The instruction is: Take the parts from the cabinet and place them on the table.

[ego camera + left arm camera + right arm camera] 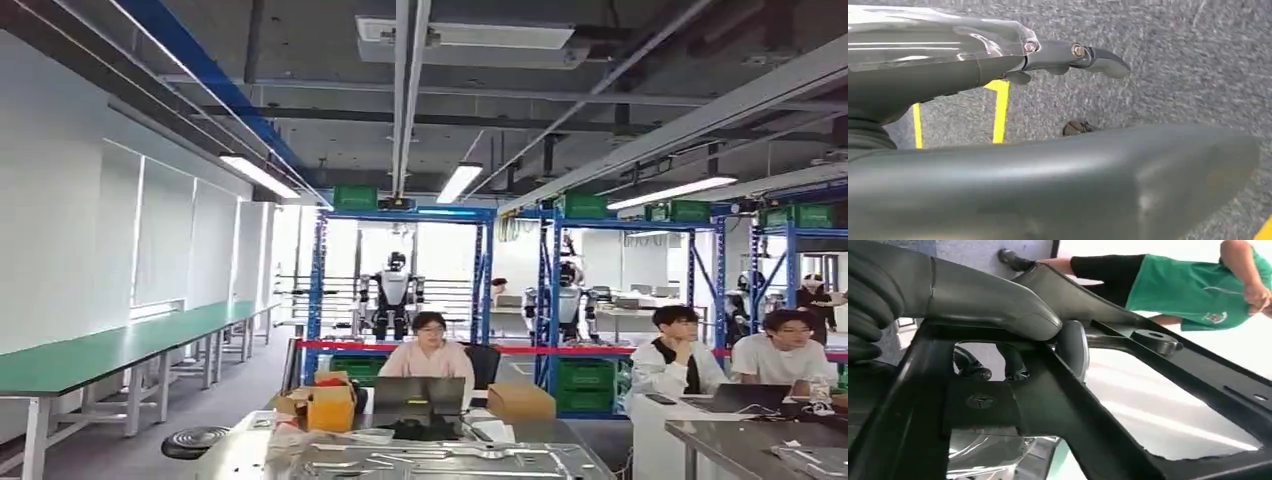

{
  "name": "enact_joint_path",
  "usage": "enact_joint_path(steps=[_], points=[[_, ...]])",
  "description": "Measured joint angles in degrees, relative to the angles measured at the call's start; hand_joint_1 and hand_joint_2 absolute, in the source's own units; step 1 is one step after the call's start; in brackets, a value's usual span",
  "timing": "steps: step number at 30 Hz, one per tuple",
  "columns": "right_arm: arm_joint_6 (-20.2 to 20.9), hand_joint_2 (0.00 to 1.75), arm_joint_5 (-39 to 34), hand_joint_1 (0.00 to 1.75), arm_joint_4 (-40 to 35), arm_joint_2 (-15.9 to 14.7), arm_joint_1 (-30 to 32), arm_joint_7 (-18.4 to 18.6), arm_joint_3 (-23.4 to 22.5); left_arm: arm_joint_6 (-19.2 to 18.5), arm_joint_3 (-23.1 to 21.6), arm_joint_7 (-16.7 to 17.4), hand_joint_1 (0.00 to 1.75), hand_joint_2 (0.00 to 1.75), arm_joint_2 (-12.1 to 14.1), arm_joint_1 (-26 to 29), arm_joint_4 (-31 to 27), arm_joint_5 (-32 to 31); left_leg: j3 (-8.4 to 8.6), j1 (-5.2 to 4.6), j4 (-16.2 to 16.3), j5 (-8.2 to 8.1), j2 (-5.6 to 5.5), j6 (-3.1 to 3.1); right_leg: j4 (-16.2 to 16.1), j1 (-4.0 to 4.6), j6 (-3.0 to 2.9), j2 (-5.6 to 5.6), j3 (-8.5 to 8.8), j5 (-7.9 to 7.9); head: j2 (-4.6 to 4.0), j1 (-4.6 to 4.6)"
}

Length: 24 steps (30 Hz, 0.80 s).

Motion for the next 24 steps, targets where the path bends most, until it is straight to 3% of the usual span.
enact_joint_path(steps=[1, 2, 4, 5, 6, 7, 9, 10, 11, 14, 15, 16, 17, 19, 20, 21, 22, 24], points=[[0.02, 1.75, 0.0, 1.75, -0.02, 0.0, -0.01, 0.0, -0.04, -0.09, 0.0, -0.15, 0.0, 0.0, 0.0, -0.05, 0.0, 0.02, 0.01, -0.02, -0.01, -0.1, -0.01, 0.32, 1.67, 0.0, 0.06, 0.07, -0.64, -1.14, 0.0, 0.0], [0.04, 1.75, -0.04, 1.75, -0.02, 0.0, 0.0, 0.0, -0.13, -0.13, 0.0, -0.22, 0.0, 0.0, 0.02, -0.12, 0.0, 0.18, 0.05, -0.09, 0.0, -0.16, -0.03, 0.6, 5.57, 0.05, 0.1, 0.08, -2.51, -3.27, -0.02, 0.0], [0.2, 1.75, -0.04, 1.75, 0.02, -0.02, 0.15, 0.0, -0.35, -0.17, 0.0, -0.35, 0.0, 0.0, 0.02, -0.06, 0.0, 0.35, 0.12, -0.5, 0.02, -0.38, -0.04, 0.96, 16.36, 0.05, 0.13, 0.11, -8.13, -7.41, -0.02, 0.0], [0.2, 1.75, -0.04, 1.75, 0.04, -0.02, 0.25, 0.0, -0.37, -0.17, 0.0, -0.35, 0.0, 0.0, 0.02, 0.02, 0.0, 0.35, 0.29, -0.71, 0.03, -0.49, -0.05, 1.11, 19.04, 0.06, 0.0, 0.11, -9.77, -7.6, -0.02, 0.0], [0.2, 1.75, -0.07, 1.75, 0.07, -0.02, 0.37, 0.0, -0.39, -0.17, 0.0, -0.35, 0.0, 0.0, 0.02, 0.05, 0.0, 0.42, 0.53, -0.89, 0.03, -0.63, -0.1, 1.27, 18.75, 0.12, -0.23, 0.12, -10.05, -6.41, -0.02, 0.0], [0.22, 1.75, -0.07, 1.75, 0.09, -0.02, 0.4, 0.0, -0.42, -0.17, 0.0, -0.37, 0.0, 0.0, 0.02, 0.03, 0.0, 0.42, 0.88, -1.11, 0.03, -0.83, -0.27, 1.32, 15.75, 0.3, -0.59, 0.19, -8.93, -3.96, -0.02, 0.0], [0.31, 1.75, -0.09, 1.75, 0.07, 0.0, 0.36, 0.0, -0.5, -0.2, -0.04, -0.39, 0.0, 0.0, 0.02, -0.02, 0.0, 0.42, 1.75, -1.41, -0.01, -1.31, -0.49, 1.36, 5.57, 0.92, -2.03, 0.51, -4.72, 1.94, -0.02, 0.0], [0.37, 1.75, -0.09, 1.75, 0.07, -0.02, 0.34, 0.0, -0.59, -0.22, -0.07, -0.44, 0.0, 0.0, -0.07, 0.02, 0.0, 0.42, 1.88, -1.2, -0.17, -1.54, -0.52, 1.35, 2.31, 1.43, -3.21, 0.88, -3.16, 2.39, -0.02, 0.02], [0.37, 1.75, -0.11, 1.75, 0.09, 0.0, 0.36, 0.0, -0.7, -0.26, -0.07, -0.46, 0.0, 0.0, -0.11, -0.2, 0.0, 0.42, 1.81, -1.51, -0.07, -1.67, -0.63, 1.08, 1.41, 1.51, -3.45, 0.77, -2.99, 2.38, -0.02, 0.0], [0.37, 1.75, -0.2, 1.75, 0.09, 0.0, 0.3, -0.02, -0.94, -0.28, -0.09, -0.48, 0.0, 0.0, -0.09, -0.02, 0.02, 0.39, 1.92, -1.03, -0.68, -1.73, -0.56, 0.15, 0.73, 1.9, -3.57, 0.87, -2.78, 1.95, 0.0, 0.04], [0.37, 1.75, -0.24, 1.75, -0.04, 0.11, 0.34, -0.02, -0.98, -0.28, -0.11, -0.48, 0.0, 0.0, -0.09, -0.11, 0.0, 0.37, 2.17, -1.27, -0.66, -2.62, -0.53, 0.04, -0.58, 1.24, -3.44, 0.76, -1.93, 2.28, 0.0, 0.07], [0.37, 1.75, -0.28, 1.75, -0.04, 0.17, 0.33, -0.07, -0.98, -0.35, -0.15, -0.55, 0.0, 0.0, -0.13, -0.14, 0.02, 0.37, 2.09, -1.28, 0.31, -3.04, -0.37, -0.16, -1.16, 1.19, -3.41, 0.64, -1.38, 2.32, 0.0, 0.07], [0.37, 1.75, -0.28, 1.75, -0.04, 0.33, 0.24, -0.13, -0.98, -0.35, -0.2, -0.57, 0.0, 0.0, -0.13, -0.22, 0.02, 0.35, 0.68, -1.17, 3.15, -4.41, -0.38, -0.4, -1.26, 1.12, -3.55, 0.53, -1.07, 2.21, 0.0, 0.09], [0.37, 1.75, -0.26, 1.75, 0.02, 0.39, 0.38, -0.18, -1.01, -0.35, -0.24, -0.59, 0.0, 0.0, 0.04, -0.2, 0.02, 0.35, -4.68, -0.94, 12.92, -8.24, -0.36, -1.02, -1.26, 1.12, -3.6, 0.38, -0.54, 1.62, -0.02, 0.07], [0.37, 1.75, -0.26, 1.75, 0.07, 0.42, 0.53, -0.2, -0.98, -0.35, -0.26, -0.57, 0.0, 0.0, 0.09, -0.03, 0.02, 0.35, -6.81, -0.84, 16.36, -8.78, -0.36, -1.24, -1.25, 1.09, -3.54, 0.39, -0.23, 1.32, -0.02, 0.07], [0.2, 1.75, -0.24, 1.75, 0.11, 0.42, 0.74, -0.22, -1.03, -0.35, -0.31, -0.59, 0.0, 0.0, 0.09, 0.15, 0.0, 0.35, -7.72, -0.67, 17.0, -7.78, -0.34, -1.47, -1.25, 0.99, -3.4, 0.42, 0.28, 0.94, -0.02, 0.07], [0.02, 1.75, -0.13, 1.75, 0.11, 0.42, 0.91, -0.24, -1.12, -0.33, -0.31, -0.57, 0.0, 0.0, 0.09, 0.27, 0.02, 0.35, -7.21, -0.49, 14.92, -5.5, -0.31, -1.69, -1.24, 0.86, -3.21, 0.46, 0.86, 0.51, -0.02, 0.07], [-0.35, 1.75, -0.09, 1.75, 0.11, 0.5, 1.01, -0.44, -1.31, -0.33, -0.42, -0.61, 0.0, 0.0, 0.11, 0.27, 0.02, 0.33, -3.47, 0.02, 5.11, 1.29, -0.16, -2.23, -1.03, 0.47, -2.49, 0.46, 2.41, -0.76, -0.02, 0.07]])
